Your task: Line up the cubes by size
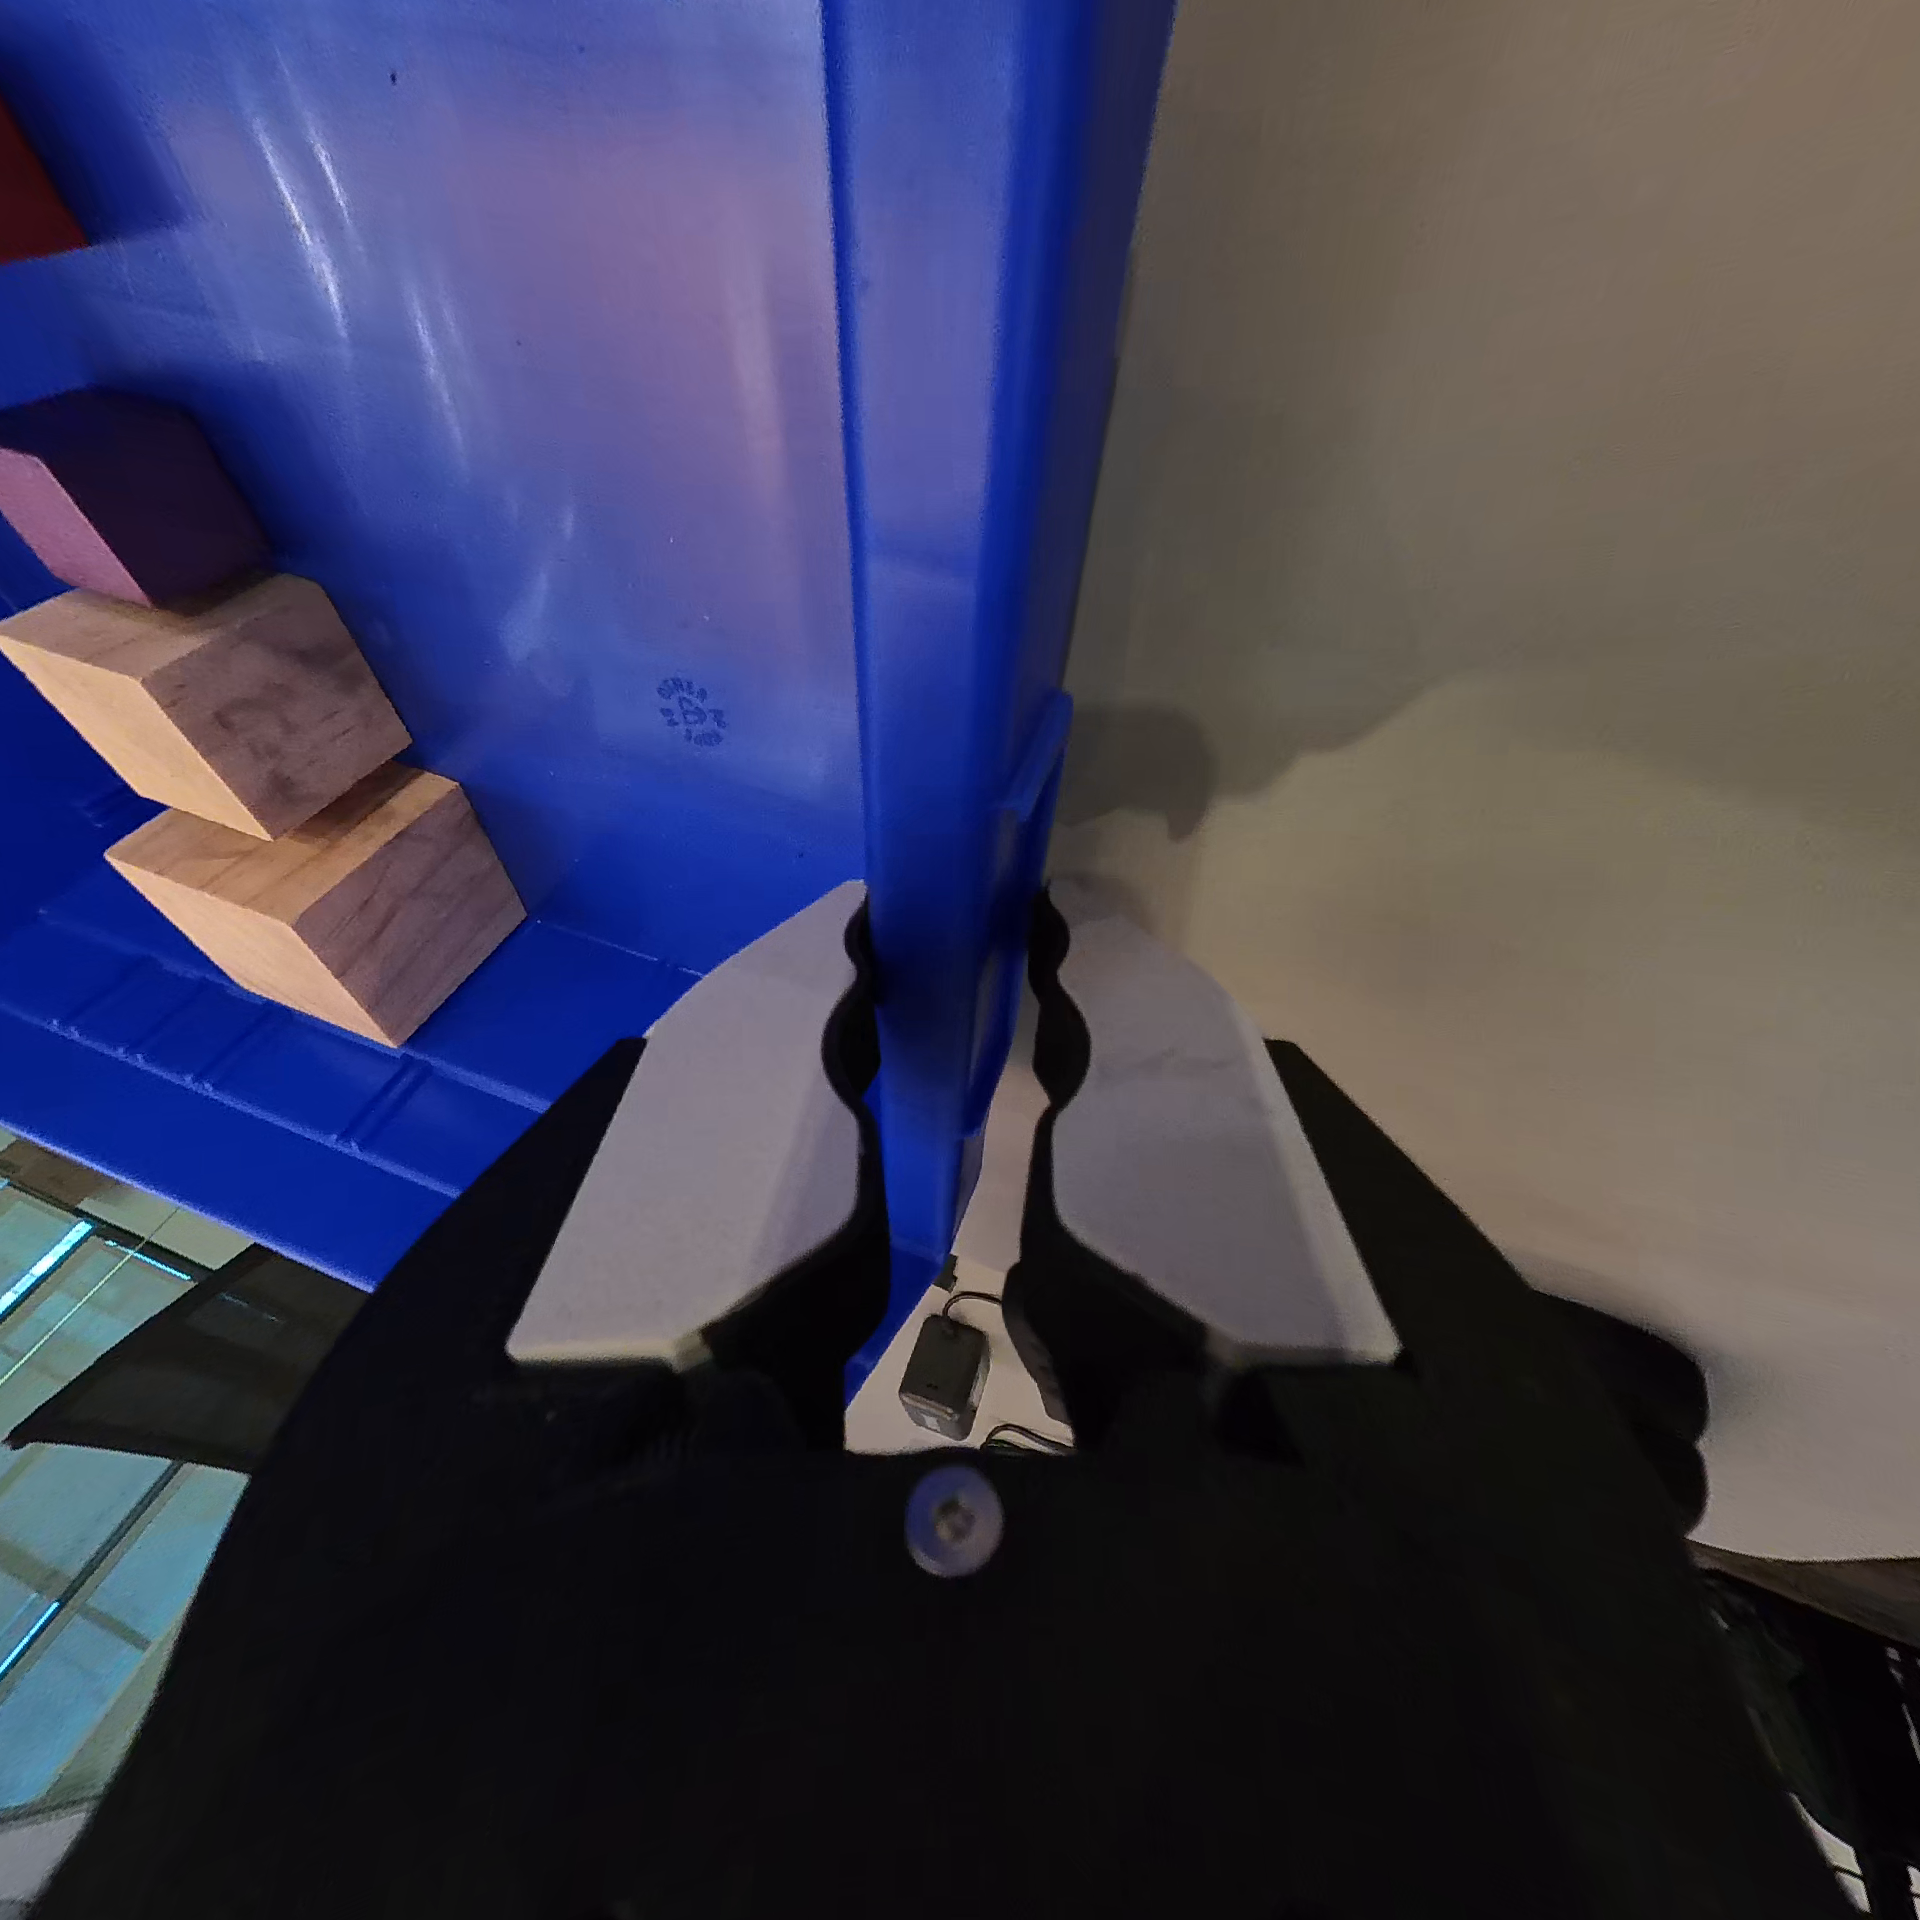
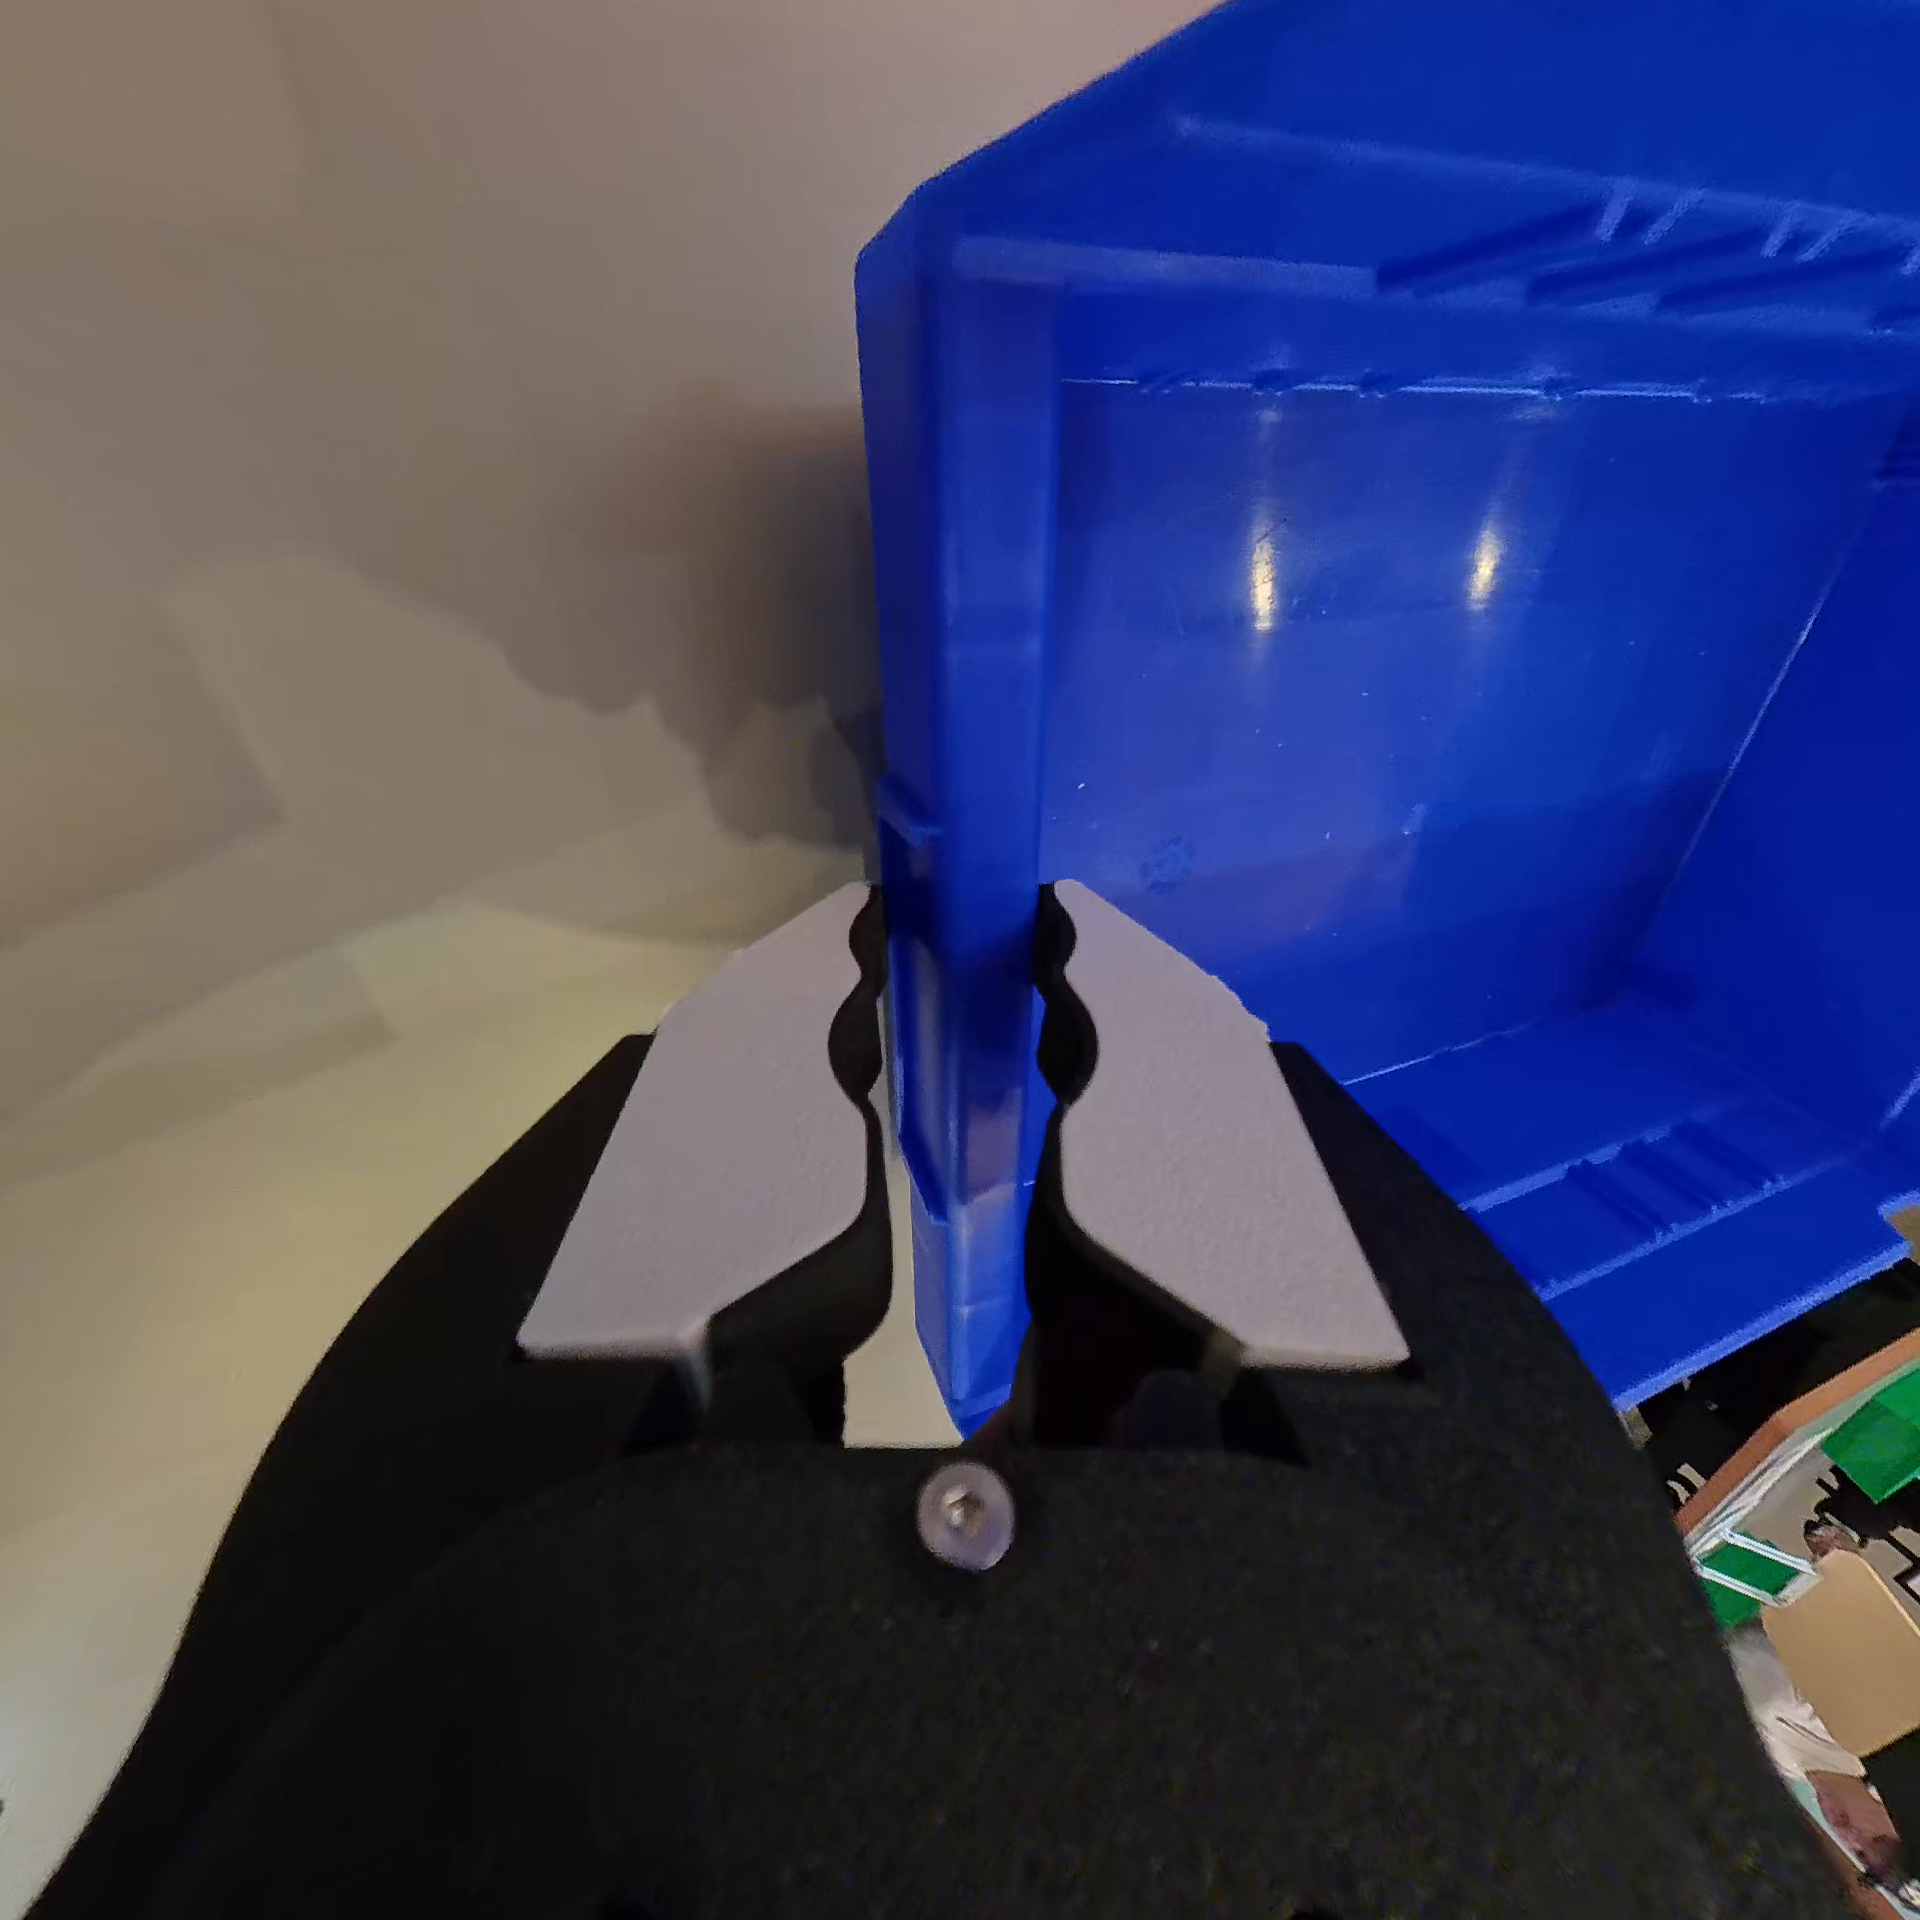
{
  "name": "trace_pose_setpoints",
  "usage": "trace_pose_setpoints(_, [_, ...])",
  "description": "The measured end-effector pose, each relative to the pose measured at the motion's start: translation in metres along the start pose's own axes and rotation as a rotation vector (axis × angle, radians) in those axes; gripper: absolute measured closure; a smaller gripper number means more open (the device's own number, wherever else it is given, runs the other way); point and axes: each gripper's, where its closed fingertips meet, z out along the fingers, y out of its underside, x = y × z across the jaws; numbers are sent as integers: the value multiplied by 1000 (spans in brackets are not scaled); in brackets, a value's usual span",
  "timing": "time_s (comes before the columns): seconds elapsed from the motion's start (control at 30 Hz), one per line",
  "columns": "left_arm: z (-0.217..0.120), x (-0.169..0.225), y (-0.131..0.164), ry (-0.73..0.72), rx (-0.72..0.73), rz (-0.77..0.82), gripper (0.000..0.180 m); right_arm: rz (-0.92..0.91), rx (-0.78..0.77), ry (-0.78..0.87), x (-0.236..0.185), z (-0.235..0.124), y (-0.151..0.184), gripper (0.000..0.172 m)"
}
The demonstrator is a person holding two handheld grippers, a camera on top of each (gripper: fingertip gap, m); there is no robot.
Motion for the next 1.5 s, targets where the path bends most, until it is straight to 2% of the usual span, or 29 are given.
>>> trace_pose_setpoints(0.57, [7, -10, 7, -8, -1, -24, 153, 14, 0, 4, 13, 5, 3, 145])
trace_pose_setpoints(0.6, [7, -11, 9, -17, -1, -51, 151, 24, 0, 9, 12, 5, 2, 141])
trace_pose_setpoints(0.67, [5, -9, 16, -23, -8, -103, 126, 51, 25, 4, 6, 5, -3, 124])
trace_pose_setpoints(0.73, [-4, -9, 20, -52, 13, -146, 114, 84, 51, 53, 6, -2, -7, 108])
trace_pose_setpoints(0.83, [-27, -11, 23, -116, 69, -230, 104, 118, 79, 151, 7, -25, -10, 106])
trace_pose_setpoints(0.9, [-49, -11, 15, -173, 138, -275, 104, 134, 104, 236, 8, -46, -16, 106])
trace_pose_setpoints(0.97, [-76, -8, -5, -224, 239, -309, 110, 144, 154, 323, 7, -71, -29, 110])
trace_pose_setpoints(1.03, [-102, -5, -38, -269, 363, -333, 116, 139, 267, 368, 0, -95, -60, 117])
trace_pose_setpoints(1.13, [-130, 9, -107, -272, 527, -320, 118, 111, 494, 384, -13, -124, -129, 125])
trace_pose_setpoints(1.23, [-143, 11, -178, -354, 616, -276, 126, 128, 687, 418, -9, -135, -199, 127])
trace_pose_setpoints(1.3, [-144, 7, -222, -373, 685, -293, 122, 174, 844, 362, -7, -128, -245, 127])
trace_pose_setpoints(1.37, [-141, -2, -259, -348, 777, -359, 118, 269, 925, 326, 6, -107, -276, 127])
trace_pose_setpoints(1.43, [-134, -17, -284, -346, 840, -423, 116, 349, 973, 310, 21, -85, -297, 128])
trace_pose_setpoints(1.5, [-128, -35, -297, -376, 889, -483, 116, 415, 955, 369, 42, -66, -306, 130])
